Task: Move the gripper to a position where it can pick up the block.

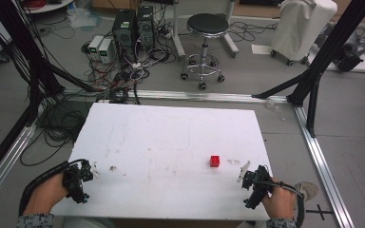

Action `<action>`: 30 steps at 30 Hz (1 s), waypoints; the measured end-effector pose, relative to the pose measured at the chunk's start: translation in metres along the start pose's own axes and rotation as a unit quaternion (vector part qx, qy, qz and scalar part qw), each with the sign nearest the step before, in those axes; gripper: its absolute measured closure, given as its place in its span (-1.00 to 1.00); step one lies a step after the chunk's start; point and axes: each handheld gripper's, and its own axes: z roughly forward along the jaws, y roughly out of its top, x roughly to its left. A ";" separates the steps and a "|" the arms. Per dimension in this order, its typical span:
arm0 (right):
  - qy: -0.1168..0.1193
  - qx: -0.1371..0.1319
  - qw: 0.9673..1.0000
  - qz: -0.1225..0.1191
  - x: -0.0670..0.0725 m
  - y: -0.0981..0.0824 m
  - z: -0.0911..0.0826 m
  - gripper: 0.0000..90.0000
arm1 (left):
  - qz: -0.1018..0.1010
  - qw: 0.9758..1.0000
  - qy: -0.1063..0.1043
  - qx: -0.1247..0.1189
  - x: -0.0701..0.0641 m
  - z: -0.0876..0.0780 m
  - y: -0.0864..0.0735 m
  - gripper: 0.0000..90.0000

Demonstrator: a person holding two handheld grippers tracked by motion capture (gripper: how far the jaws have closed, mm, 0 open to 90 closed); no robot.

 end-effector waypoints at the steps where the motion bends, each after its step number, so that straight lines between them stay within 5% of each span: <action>1: 0.000 -0.001 1.000 0.002 0.000 0.000 0.000 -0.94 | 0.000 1.000 0.000 0.000 0.000 0.000 0.000 -0.47; 12: -0.011 -0.007 1.000 -0.001 -0.001 0.000 0.000 -0.94 | 0.000 1.000 -0.001 -0.005 -0.001 0.000 0.002 -0.47; 17: -0.016 -0.031 0.999 0.020 -0.003 -0.001 0.001 -0.94 | -0.001 1.000 0.000 -0.005 0.000 0.001 0.001 -0.47; 26: -0.024 -0.058 0.997 0.042 -0.017 -0.009 -0.001 -0.94 | -0.006 1.000 0.001 -0.006 0.001 -0.001 -0.001 -0.47; 30: -0.017 -0.058 0.998 0.030 -0.024 -0.007 -0.001 -0.94 | -0.007 1.000 0.000 -0.005 0.002 -0.001 -0.002 -0.47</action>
